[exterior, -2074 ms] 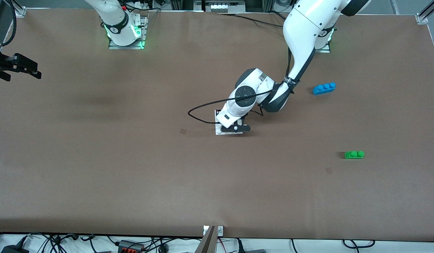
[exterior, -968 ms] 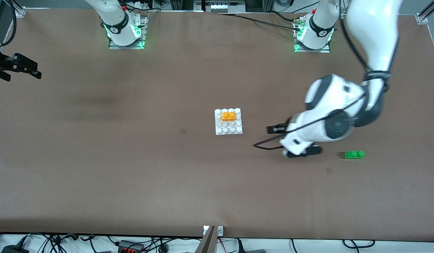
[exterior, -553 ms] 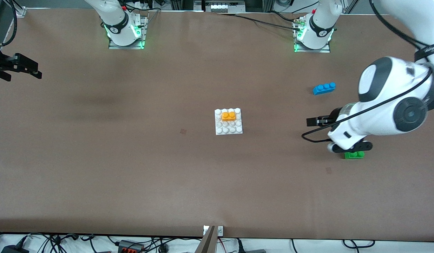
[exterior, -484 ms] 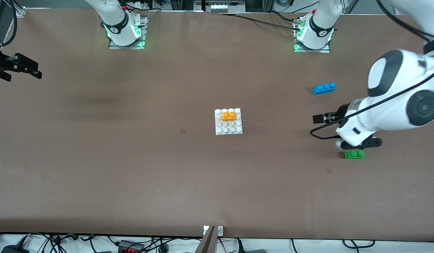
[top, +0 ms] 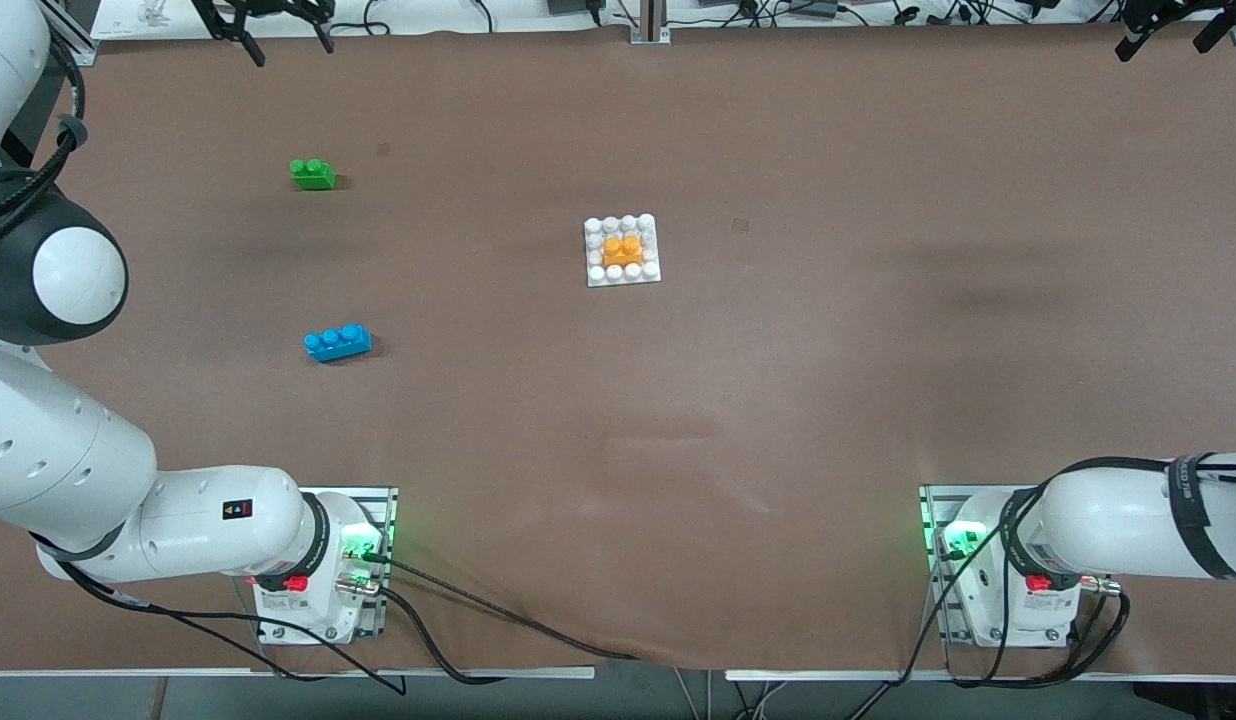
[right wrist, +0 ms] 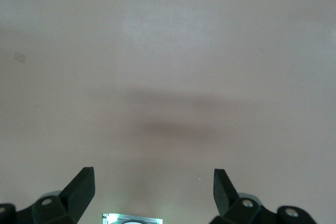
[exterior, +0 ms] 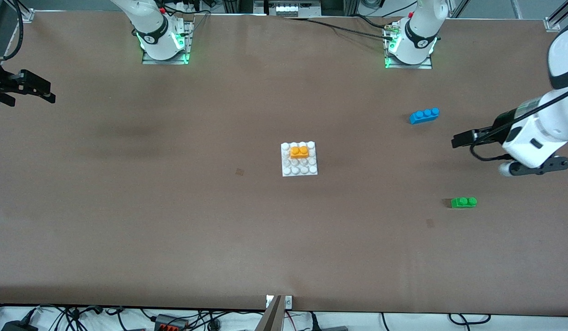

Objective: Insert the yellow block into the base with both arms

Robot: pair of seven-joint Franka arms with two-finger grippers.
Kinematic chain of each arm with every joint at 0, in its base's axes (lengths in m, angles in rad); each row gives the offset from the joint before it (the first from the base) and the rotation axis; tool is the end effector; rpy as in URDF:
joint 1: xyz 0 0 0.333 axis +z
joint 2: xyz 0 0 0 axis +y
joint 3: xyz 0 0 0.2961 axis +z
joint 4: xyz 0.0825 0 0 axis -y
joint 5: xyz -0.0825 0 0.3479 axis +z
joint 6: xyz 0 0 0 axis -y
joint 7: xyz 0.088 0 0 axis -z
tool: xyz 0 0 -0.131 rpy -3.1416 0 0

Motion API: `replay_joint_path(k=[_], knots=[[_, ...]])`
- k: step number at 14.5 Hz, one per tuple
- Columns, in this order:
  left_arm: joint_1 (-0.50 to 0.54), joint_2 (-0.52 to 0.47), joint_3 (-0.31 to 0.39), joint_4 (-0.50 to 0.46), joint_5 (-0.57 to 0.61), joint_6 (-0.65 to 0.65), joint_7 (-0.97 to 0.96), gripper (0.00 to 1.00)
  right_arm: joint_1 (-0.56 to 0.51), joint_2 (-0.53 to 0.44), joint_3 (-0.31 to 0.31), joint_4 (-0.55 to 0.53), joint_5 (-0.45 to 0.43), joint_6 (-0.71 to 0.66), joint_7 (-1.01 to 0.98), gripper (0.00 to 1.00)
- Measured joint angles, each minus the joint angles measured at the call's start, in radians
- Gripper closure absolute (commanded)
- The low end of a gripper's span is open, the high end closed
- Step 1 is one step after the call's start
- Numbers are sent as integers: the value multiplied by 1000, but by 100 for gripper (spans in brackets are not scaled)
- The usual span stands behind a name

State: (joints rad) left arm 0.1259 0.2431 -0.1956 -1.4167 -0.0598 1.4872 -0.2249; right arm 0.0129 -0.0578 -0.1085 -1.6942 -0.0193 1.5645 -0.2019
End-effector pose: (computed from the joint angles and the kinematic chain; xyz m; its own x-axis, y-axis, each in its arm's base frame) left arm 0.5675 -0.0364 0.5106 0.9714 0.1474 -0.1863 0.1621 -0.9845 0.0663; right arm 0.4936 -0.0512 0.5557 0.9916 0.1069 -0.0733 0.1070 -0.9943 -0.0017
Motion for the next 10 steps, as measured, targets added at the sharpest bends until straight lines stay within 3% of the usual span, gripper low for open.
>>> replay_joint_path(k=[5, 10], knots=[[-3, -70, -44, -16, 87, -20, -45, 0, 0, 0, 0, 0, 0, 0, 0, 0], [-6, -85, -72, -32, 90, -25, -57, 0, 0, 0, 0, 0, 0, 0, 0, 0]])
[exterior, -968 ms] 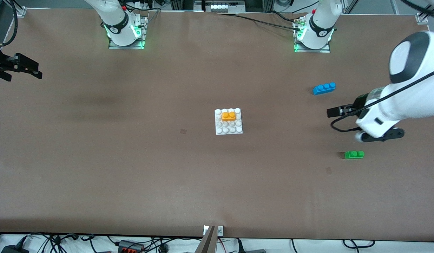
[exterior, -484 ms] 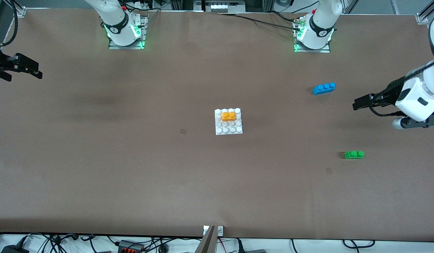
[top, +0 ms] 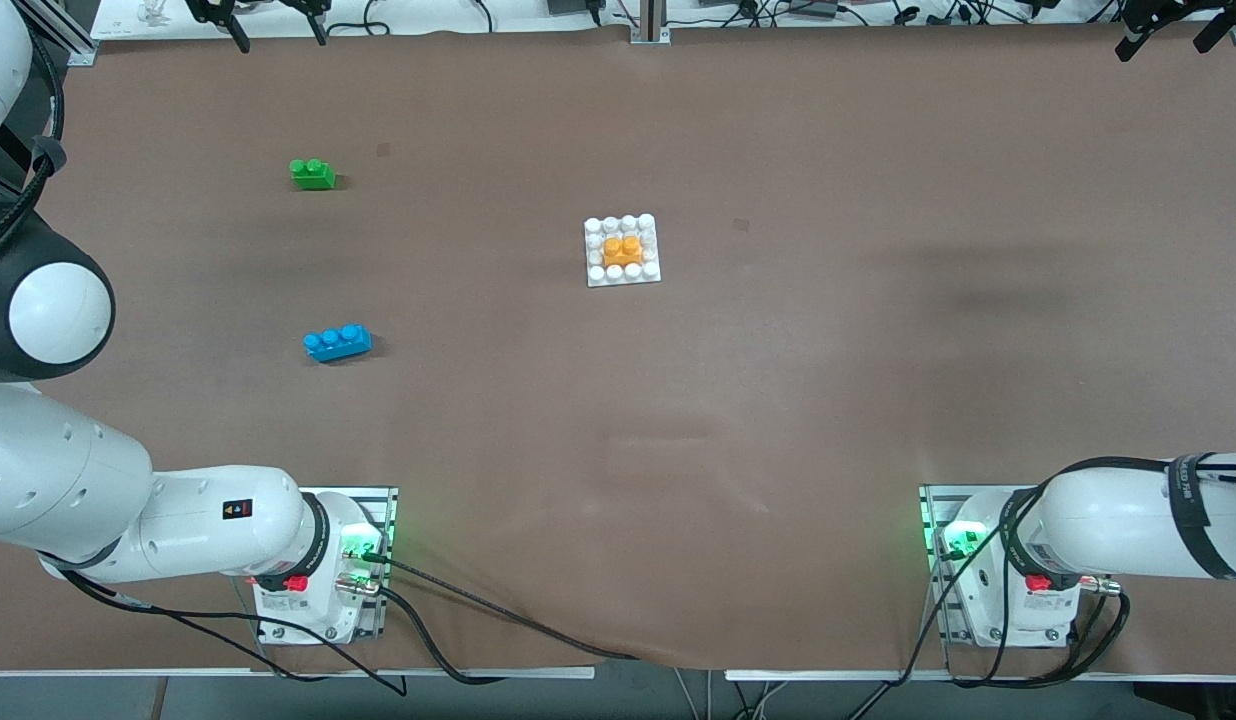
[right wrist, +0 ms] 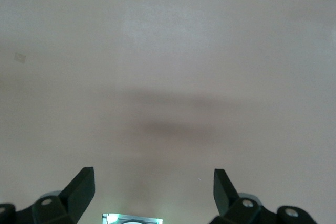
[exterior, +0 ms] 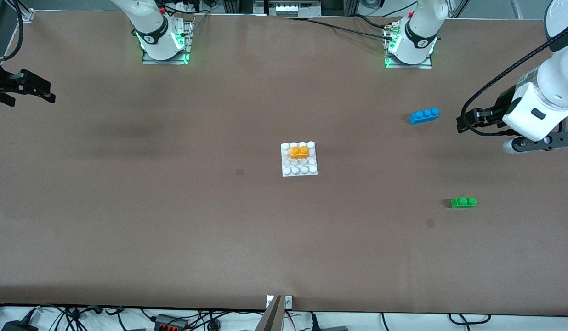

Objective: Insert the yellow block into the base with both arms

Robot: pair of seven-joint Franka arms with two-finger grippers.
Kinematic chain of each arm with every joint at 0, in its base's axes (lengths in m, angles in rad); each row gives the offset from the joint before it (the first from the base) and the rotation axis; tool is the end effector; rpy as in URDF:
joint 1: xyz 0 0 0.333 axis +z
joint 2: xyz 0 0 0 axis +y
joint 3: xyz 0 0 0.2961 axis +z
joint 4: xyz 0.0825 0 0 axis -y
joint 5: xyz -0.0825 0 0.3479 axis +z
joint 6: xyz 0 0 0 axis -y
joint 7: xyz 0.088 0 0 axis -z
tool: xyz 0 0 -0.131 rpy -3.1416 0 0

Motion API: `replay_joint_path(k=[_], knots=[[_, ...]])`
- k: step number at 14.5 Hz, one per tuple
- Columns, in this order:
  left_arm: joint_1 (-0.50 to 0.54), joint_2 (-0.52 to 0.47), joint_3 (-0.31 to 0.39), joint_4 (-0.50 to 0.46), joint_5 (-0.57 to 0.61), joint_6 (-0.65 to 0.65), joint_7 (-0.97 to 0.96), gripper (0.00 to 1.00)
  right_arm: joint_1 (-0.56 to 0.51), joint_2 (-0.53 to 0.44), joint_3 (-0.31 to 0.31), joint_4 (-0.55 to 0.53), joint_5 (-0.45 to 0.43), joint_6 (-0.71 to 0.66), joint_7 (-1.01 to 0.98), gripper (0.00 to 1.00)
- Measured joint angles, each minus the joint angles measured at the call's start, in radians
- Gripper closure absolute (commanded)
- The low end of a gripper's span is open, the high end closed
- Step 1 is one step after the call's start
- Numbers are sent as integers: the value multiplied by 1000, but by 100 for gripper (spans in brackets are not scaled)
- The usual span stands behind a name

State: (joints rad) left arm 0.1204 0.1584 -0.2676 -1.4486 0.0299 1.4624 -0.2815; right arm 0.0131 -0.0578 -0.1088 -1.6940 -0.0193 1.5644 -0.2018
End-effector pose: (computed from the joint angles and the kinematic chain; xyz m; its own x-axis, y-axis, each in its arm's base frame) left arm 0.5421 -0.0655 0.5427 0.9813 0.1359 -0.1364 0.1334 -0.9907 -0.0271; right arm 0.4936 -0.0512 0.5558 0.9916 0.1067 -0.0732 0.1068 -0.9943 -0.0017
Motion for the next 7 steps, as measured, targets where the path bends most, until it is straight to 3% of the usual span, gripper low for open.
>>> replay_joint_path(k=[7], knots=[[1, -10, -20, -14, 0, -3, 74, 0, 0, 0, 0, 0, 0, 0, 0, 0]])
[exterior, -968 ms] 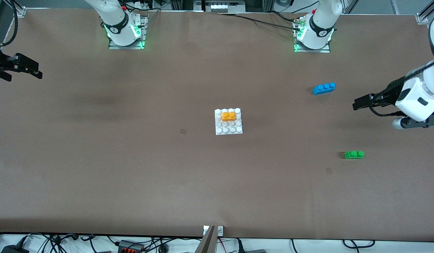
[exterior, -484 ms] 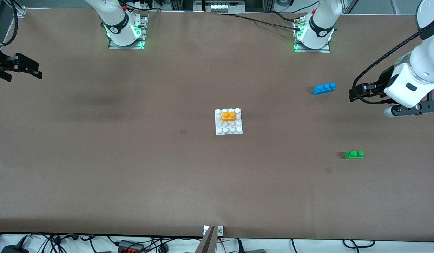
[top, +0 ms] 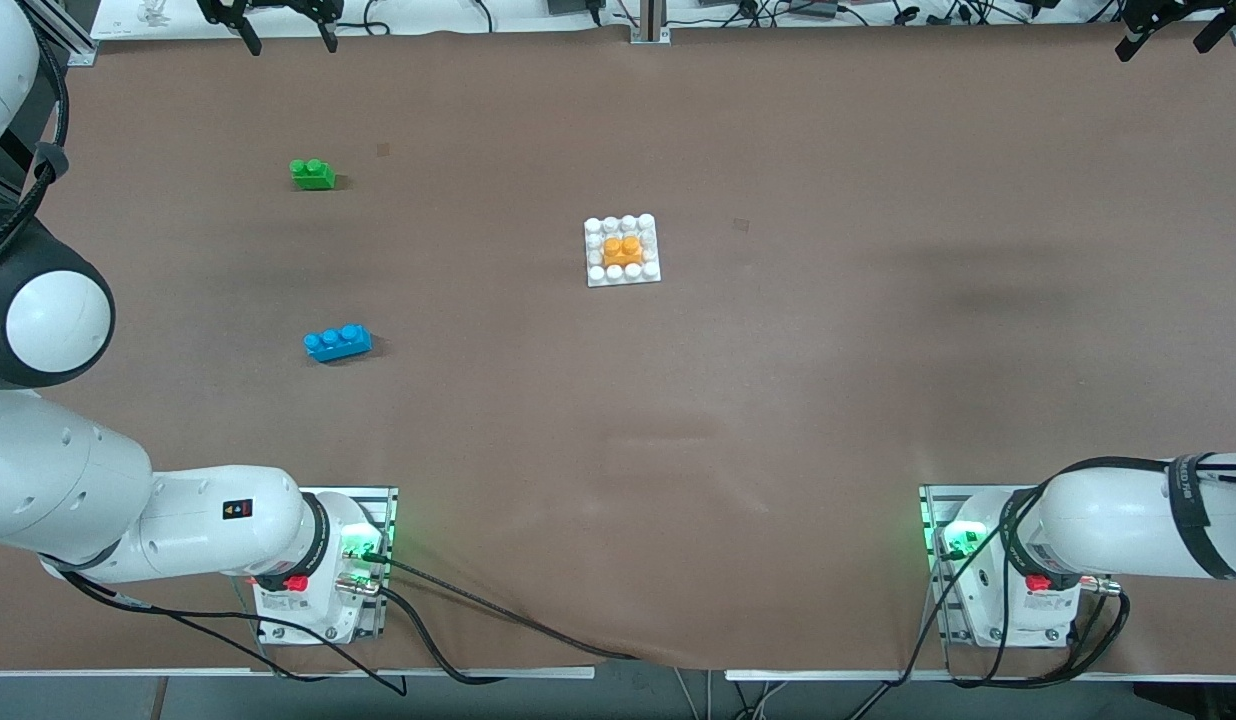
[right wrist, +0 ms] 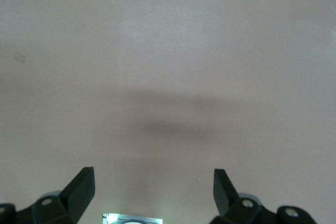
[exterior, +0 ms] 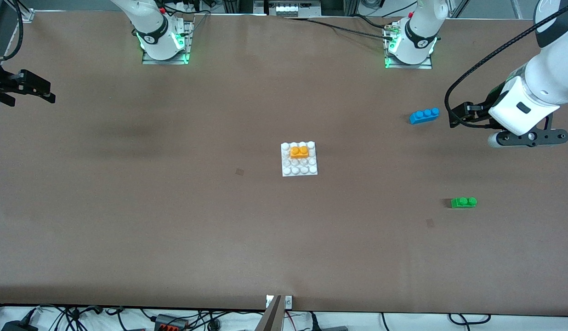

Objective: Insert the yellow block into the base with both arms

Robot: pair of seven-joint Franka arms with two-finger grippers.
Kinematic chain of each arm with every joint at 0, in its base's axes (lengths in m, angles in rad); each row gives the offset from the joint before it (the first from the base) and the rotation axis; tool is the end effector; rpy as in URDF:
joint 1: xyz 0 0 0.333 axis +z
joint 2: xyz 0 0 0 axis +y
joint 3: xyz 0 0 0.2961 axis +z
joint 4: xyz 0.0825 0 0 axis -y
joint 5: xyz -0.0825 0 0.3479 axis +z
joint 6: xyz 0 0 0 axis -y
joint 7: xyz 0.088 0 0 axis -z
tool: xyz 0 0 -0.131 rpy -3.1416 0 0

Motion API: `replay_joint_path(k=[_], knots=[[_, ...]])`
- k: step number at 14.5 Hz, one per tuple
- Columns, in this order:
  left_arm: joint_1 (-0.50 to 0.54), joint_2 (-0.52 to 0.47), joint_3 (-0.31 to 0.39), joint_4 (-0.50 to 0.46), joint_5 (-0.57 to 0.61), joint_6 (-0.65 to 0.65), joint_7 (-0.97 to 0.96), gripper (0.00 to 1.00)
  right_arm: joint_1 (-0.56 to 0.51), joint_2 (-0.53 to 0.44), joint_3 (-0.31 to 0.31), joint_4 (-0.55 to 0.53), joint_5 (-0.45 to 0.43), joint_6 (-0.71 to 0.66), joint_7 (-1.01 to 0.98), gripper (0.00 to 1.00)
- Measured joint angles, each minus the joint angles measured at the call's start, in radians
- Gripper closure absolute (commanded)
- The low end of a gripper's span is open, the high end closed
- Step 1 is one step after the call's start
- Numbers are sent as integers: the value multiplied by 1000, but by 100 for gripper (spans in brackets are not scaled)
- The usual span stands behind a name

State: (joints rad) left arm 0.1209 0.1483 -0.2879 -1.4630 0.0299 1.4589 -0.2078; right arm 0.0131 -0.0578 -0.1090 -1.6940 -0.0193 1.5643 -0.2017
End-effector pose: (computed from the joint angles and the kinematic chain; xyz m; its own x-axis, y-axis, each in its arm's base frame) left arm 0.5370 -0.0757 0.5421 0.9885 0.0428 -0.1452 0.0405 -0.9990 -0.0183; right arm 0.4936 -0.0513 0.5558 0.9916 0.1064 -0.0733 0.1065 -0.9943 -0.0017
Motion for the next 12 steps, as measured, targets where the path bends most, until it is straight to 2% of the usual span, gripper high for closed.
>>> replay_joint_path(k=[12], knots=[[0, 0, 0, 0, 0, 0, 17, 0, 0, 0, 0, 0, 0, -1, 0, 0]])
